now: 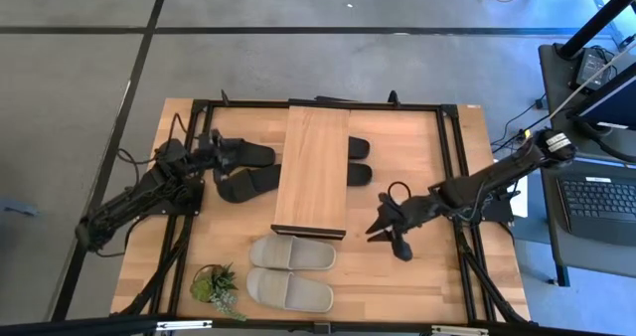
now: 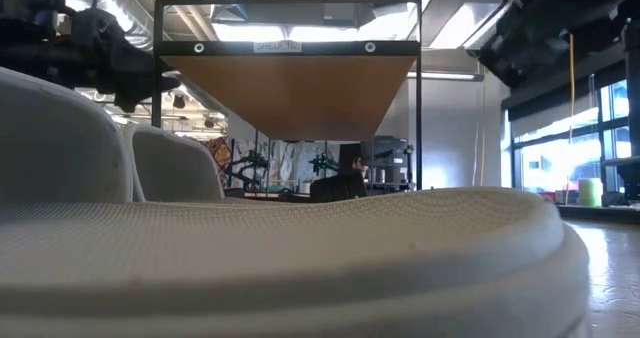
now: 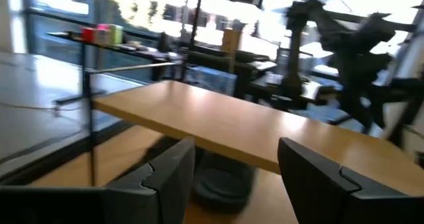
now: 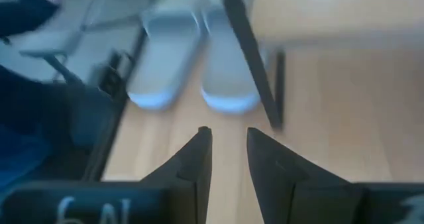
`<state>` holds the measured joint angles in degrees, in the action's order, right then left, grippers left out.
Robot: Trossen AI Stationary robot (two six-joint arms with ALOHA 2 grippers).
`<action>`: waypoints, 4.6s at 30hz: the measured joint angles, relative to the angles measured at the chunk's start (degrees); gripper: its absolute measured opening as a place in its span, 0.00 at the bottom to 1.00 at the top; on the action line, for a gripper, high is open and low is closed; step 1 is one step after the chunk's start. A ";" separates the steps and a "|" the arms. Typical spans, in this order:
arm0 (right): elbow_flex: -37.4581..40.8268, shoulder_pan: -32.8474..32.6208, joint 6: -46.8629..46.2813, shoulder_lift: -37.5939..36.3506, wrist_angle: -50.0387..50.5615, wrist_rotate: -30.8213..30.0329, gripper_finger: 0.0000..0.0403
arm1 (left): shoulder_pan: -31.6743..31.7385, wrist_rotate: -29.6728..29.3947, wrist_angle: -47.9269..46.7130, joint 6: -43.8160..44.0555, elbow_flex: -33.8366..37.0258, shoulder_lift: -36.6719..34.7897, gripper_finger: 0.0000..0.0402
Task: Pick and place slides into the shelf
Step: Put the top gray slide on the shelf
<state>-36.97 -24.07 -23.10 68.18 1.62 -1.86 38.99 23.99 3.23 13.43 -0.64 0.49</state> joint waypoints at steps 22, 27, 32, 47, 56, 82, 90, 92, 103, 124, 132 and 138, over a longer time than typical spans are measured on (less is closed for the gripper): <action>8.19 -3.83 5.60 0.02 -24.10 -1.17 0.24 | -27.33 -2.29 9.50 -18.66 -3.46 0.28 0.47; 8.19 -3.83 9.35 0.02 -24.06 -6.07 0.24 | -35.98 -9.88 5.63 -25.38 -8.67 5.70 0.44; 8.19 -3.77 11.50 0.02 -23.85 -12.48 0.24 | -44.81 -20.88 3.78 -34.05 -14.35 16.02 0.42; 8.19 -3.83 10.57 0.02 -20.44 -12.64 0.24 | -77.75 -62.66 -9.66 -43.12 -37.03 47.89 0.42; 8.19 -3.81 8.31 0.04 -16.34 -12.60 0.24 | -86.91 -68.00 -10.28 -36.06 -39.80 62.60 0.42; 8.19 -3.79 6.69 0.04 -17.70 -12.58 0.24 | -88.66 -69.72 -6.17 -33.07 -39.80 82.08 0.42; 8.19 -3.79 6.93 0.04 -17.66 -12.60 0.24 | -88.04 -72.45 -6.17 -33.09 -39.80 82.05 0.42; 8.19 -3.79 6.96 0.04 -17.63 -12.60 0.24 | -87.29 -74.31 -6.17 -33.20 -39.80 82.05 0.42; 8.19 -3.79 7.06 0.04 -17.24 -12.62 0.24 | -82.30 -63.21 -6.12 -31.98 -39.80 82.20 0.42; 8.19 -3.79 6.78 0.03 -16.83 -12.62 0.24 | -86.14 -60.23 -9.70 -27.23 -39.78 86.93 0.42; 8.19 -3.81 6.69 0.02 -16.91 -12.62 0.24 | -86.15 -60.59 -14.40 -23.98 -39.78 86.93 0.42; 8.19 -3.81 6.67 0.04 -16.96 -12.62 0.24 | -85.86 -60.13 -16.95 -22.16 -39.76 86.91 0.42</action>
<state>-28.77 -27.88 -16.43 68.23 -15.33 -14.48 -46.87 -36.14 -13.73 -8.73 -40.40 87.41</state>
